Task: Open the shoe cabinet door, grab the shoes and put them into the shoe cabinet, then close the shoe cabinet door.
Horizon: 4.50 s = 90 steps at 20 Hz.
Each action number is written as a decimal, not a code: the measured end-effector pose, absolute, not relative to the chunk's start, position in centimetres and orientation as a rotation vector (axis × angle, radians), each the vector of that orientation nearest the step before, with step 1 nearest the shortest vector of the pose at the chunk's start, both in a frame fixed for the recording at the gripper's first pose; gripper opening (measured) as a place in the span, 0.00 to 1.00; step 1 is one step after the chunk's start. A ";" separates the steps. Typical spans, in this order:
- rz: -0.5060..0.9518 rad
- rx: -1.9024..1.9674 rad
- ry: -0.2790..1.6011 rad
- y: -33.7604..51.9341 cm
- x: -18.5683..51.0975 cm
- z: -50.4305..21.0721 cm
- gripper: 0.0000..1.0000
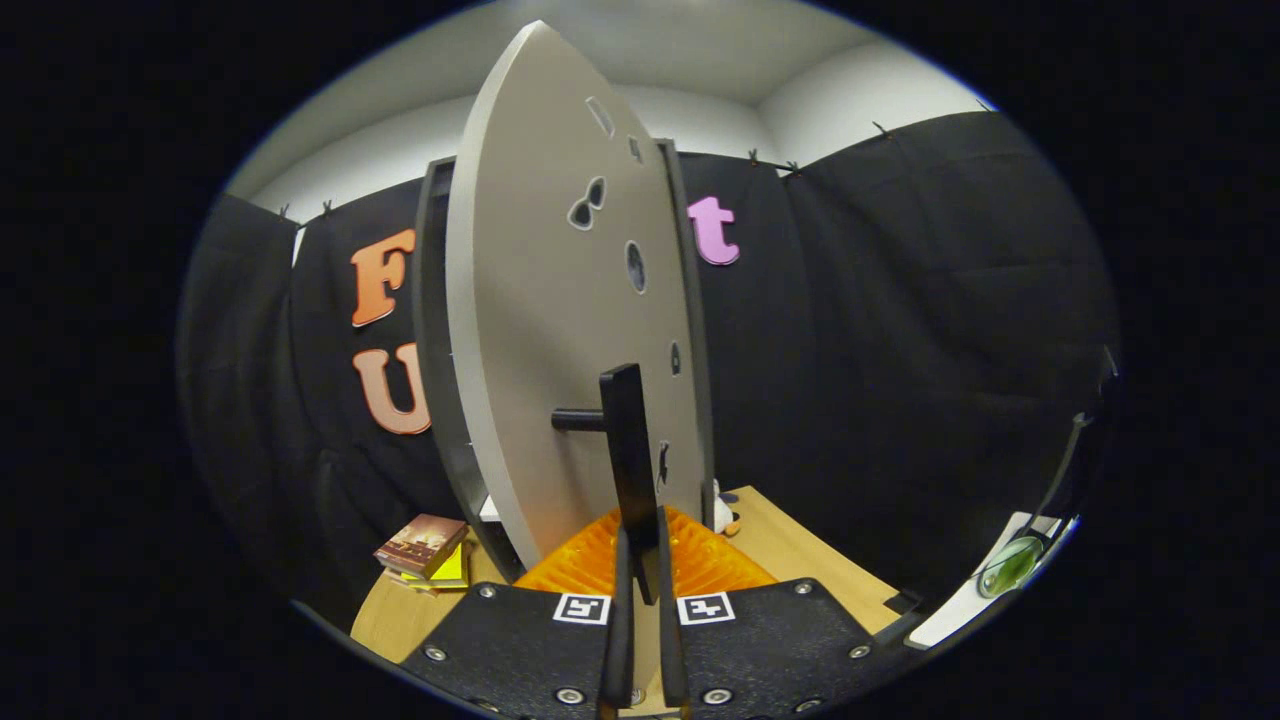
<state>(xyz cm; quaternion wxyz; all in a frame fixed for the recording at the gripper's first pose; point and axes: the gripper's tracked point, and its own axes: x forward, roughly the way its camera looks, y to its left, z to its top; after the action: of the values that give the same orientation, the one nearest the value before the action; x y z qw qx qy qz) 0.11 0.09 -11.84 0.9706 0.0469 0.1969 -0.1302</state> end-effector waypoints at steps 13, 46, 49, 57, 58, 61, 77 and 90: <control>-0.274 0.161 0.409 -3.3 -1.4 -11.5 0.07; 0.127 0.165 0.878 19.7 -2.7 -38.5 0.95; 0.147 0.152 0.954 20.8 -2.9 -43.1 0.95; 0.191 0.093 1.146 22.5 -5.5 -53.2 0.81; 0.178 0.083 1.153 22.5 -5.5 -54.2 0.79; 0.122 0.051 1.170 21.9 -5.7 -56.4 0.68; 0.012 0.089 1.149 20.6 -2.7 -54.3 0.05; 0.050 0.140 0.982 19.9 2.5 -44.4 0.01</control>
<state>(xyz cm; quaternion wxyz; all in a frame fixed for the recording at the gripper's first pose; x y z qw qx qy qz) 2.54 19.88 -44.38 0.8793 0.0673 0.4708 0.0242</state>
